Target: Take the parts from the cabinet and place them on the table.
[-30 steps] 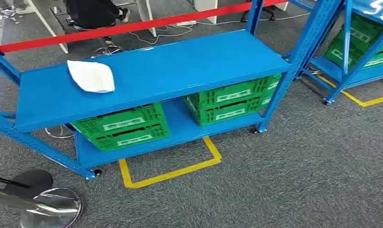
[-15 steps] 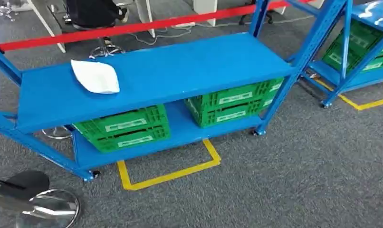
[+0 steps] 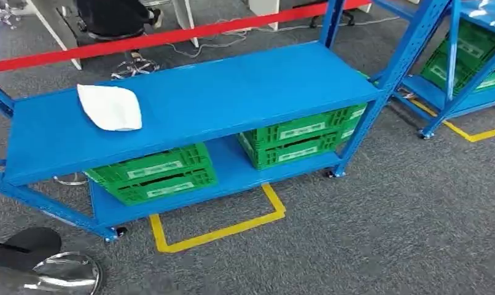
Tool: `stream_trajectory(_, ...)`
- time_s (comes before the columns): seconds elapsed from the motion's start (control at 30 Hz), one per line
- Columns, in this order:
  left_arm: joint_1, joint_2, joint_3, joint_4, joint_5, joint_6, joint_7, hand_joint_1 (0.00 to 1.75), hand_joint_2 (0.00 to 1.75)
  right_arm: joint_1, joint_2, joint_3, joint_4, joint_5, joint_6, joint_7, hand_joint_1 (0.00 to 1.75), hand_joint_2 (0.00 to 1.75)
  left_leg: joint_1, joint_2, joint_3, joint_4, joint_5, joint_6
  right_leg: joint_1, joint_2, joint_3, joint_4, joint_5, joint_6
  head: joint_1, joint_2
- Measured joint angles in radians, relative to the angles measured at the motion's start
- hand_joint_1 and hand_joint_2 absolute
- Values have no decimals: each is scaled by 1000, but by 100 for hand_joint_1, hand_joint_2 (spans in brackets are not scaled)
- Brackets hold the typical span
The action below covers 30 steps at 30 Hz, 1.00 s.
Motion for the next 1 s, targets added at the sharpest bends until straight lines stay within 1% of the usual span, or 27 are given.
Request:
stream_trajectory(0.07, 1, 0, 2, 0, -1, 0, 0, 0, 0, -2, 0, 0, 0, 1, 0, 0, 0, 0, 2, 0, -100, 163, -55, -6, 1, -1, 15, -2, -13, -5, 1, 0)
stream_trajectory(0.1, 3, 0, 3, 0, -2, -1, 0, 0, 0, -2, 0, -1, 0, 2, 0, 0, 0, 0, 4, 0, -150, 232, -68, -7, 1, 0, 24, -2, -22, -6, 1, 0)
stream_trajectory(0.13, 5, 0, 7, 0, -2, -2, 0, 0, 0, 0, 0, -2, 0, 2, 0, 1, 0, 0, 5, 0, -182, 258, -53, -7, 1, 2, 35, -2, -31, -6, 2, 0)
stream_trajectory(0.17, 7, 0, 9, 0, -3, -2, 0, 0, 0, 1, 0, -3, 1, 2, 0, 2, 0, 0, 5, 0, -191, 240, -13, -5, 1, 5, 49, -2, -38, -4, 1, 0)
stream_trajectory(0.2, 7, 0, 10, 0, -3, -2, 0, 0, 0, 1, 0, -5, 1, 2, 1, 3, 0, 0, 4, 0, -184, 195, 40, -2, 0, 7, 63, -2, -48, -3, 2, 0)
stream_trajectory(0.23, 7, 0, 11, 0, -3, -2, 0, 0, 0, 0, 0, -6, 1, 2, 2, 4, 0, 0, 4, 0, -165, 121, 107, 3, 0, 9, 81, -2, -57, 2, 1, 0)
stream_trajectory(0.27, 8, 0, 13, 0, -5, 0, 0, 0, 0, 0, 0, -6, 1, 2, 3, 5, 0, 0, 4, 0, -146, 44, 168, 8, 0, 9, 80, -3, -67, 5, 0, 0)
stream_trajectory(0.3, 6, 0, 17, 0, -5, 8, 4, 0, 0, -1, 1, -6, 4, 2, 5, 5, 0, 0, 0, -3, -142, 44, 158, 12, 1, 10, 87, -4, -73, 9, 5, 0)
stream_trajectory(0.33, 6, -4, 19, 0, -8, 19, 8, 0, 0, -6, 0, -7, 4, 2, 6, 7, 0, 0, -3, -3, -130, 11, 148, 16, 3, 15, 82, -1, -78, 16, 2, 0)
stream_trajectory(0.37, 5, -4, 23, -3, -10, 30, 11, 0, 0, -4, 0, -6, 4, 2, 10, 6, 0, 0, -6, -3, -127, -5, 130, 19, 2, 11, 75, -3, -78, 20, 2, 0)
stream_trajectory(0.43, 7, -6, 28, -5, -12, 43, 11, 0, 0, -3, 1, -6, 5, 1, 16, 1, 0, 0, -6, -5, -122, -20, 129, 26, 0, 9, 84, -18, -79, 31, 0, 0)
stream_trajectory(0.47, 8, -8, 32, -8, -12, 47, 11, 0, 0, -3, 1, -6, 5, 1, 16, -2, 0, 0, 1, -4, -108, -34, 132, 31, -2, 8, 88, -11, -87, 34, 3, 0)
stream_trajectory(0.5, 7, -10, 35, -9, -12, 50, 11, 0, 0, -4, 1, -6, 5, 1, 16, -3, 0, 0, 1, -4, -101, -40, 129, 37, 0, 8, 75, 19, -102, 36, 3, 0)
stream_trajectory(0.53, 3, -10, 37, -10, -12, 50, 12, 0, 0, -4, 1, -6, 5, 1, 17, -4, 0, 0, 2, -3, -98, -39, 126, 41, 1, 8, 40, 83, -132, 39, 7, 0)
stream_trajectory(0.57, 0, -11, 38, -10, -13, 51, 14, 0, 0, -4, 1, -6, 5, 0, 19, -4, 0, 0, 0, -3, -95, -39, 122, 47, -1, 8, -8, 165, -166, 41, 7, 0)
stream_trajectory(0.6, -1, -13, 39, -10, -14, 52, 14, 0, 0, -3, 1, -6, 5, 0, 20, -4, 0, 0, 0, -3, -92, -39, 119, 49, -1, 8, -55, 237, -189, 43, 7, 0)
stream_trajectory(0.63, -2, -14, 41, -11, -15, 53, 15, 0, 0, -2, 1, -6, 6, 4, 22, -4, 0, 0, 0, -3, -87, -39, 114, 49, -1, 8, -94, 285, -190, 45, 7, 0)
stream_trajectory(0.67, -2, -15, 42, -11, -16, 55, 15, 0, 0, -3, 1, -6, 7, 12, 22, -5, 0, 0, 0, -3, -81, -39, 110, 48, -2, 7, -104, 279, -163, 46, 7, 0)
stream_trajectory(0.7, -2, -16, 42, -11, -19, 56, 15, 0, 0, -3, 1, -7, 7, 22, 21, -10, 0, 0, 1, -4, -72, -39, 104, 46, -3, 7, -92, 229, -113, 47, 7, 0)
stream_trajectory(0.73, -2, -16, 43, -11, -20, 58, 16, 0, 0, -3, 1, -7, 7, 30, 20, -13, 0, 0, 2, -5, -62, -39, 98, 43, -4, 7, -60, 147, -54, 48, 8, 0)
stream_trajectory(0.77, -2, -17, 43, -11, -20, 59, 16, 0, 0, -3, 0, -7, 7, 32, 19, -14, 0, 0, 3, -5, -53, -39, 93, 39, -5, 6, -33, 81, -15, 48, 7, 0)
stream_trajectory(0.8, -2, -16, 45, -12, -21, 59, 16, 0, 0, -4, 0, -7, 8, 33, 19, -15, 0, 0, 1, -5, -49, -39, 86, 32, -7, 4, -9, 33, -14, 49, 8, 0)
stream_trajectory(0.83, -5, -16, 48, -12, -23, 59, 16, 0, 0, -7, 0, -6, 10, 35, 18, -18, 0, 0, -7, -6, -53, -29, 78, 24, -5, 6, 2, 16, -12, 40, 10, 0)
stream_trajectory(0.9, -5, -16, 50, -12, -24, 60, 16, 0, 0, -5, 0, -6, 10, 42, 16, -22, 0, 0, -6, -6, -52, -37, 83, 18, -2, 7, -2, 19, -11, 29, 4, 0)
stream_trajectory(0.93, -5, -17, 52, -13, -26, 60, 16, 0, 0, -3, 0, -7, 10, 48, 15, -29, 0, 0, -5, -6, -49, -37, 83, 18, -1, 8, -4, 19, -10, 24, 6, 0)
stream_trajectory(0.97, -6, -17, 54, -14, -27, 60, 16, 0, 0, -4, 0, -9, 11, 53, 13, -34, 0, 0, -3, -6, -50, -32, 73, 12, -8, 7, 1, 13, -7, 16, 5, 0)
stream_trajectory(1.0, -6, -18, 57, -14, -32, 60, 16, 0, 0, -5, 0, -11, 11, 63, 16, -39, 0, 0, -2, -5, -57, -11, 56, 7, -8, 7, 3, 12, -7, 14, 3, 0)
